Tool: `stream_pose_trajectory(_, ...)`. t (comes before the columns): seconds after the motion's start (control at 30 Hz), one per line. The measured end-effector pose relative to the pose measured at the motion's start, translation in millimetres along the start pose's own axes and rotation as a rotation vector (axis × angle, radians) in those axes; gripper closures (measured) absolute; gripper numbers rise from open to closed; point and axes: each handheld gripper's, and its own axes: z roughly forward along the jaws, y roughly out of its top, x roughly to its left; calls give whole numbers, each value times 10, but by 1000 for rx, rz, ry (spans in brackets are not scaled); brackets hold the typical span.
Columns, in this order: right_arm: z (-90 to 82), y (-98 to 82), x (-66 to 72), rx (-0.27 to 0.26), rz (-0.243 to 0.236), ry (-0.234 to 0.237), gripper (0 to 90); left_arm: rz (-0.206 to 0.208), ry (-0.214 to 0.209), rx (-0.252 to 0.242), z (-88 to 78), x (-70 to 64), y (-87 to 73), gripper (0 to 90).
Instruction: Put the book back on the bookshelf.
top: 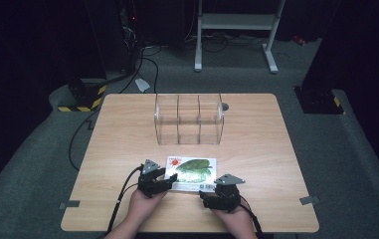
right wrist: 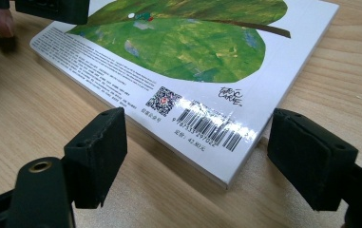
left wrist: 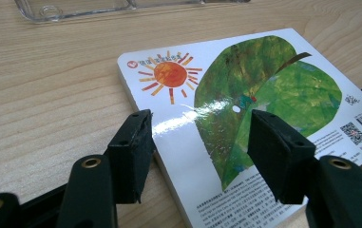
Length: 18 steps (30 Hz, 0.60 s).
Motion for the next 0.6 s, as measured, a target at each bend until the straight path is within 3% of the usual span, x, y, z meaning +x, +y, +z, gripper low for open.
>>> stream_pose_trajectory(0.37,30,54,7,-1,12,-1,192,1,-5,2,-99,-8,-37,435)
stream_pose_trajectory(0.6,19,27,81,3,-9,3,186,-21,-23,-25,-227,-3,-50,436)
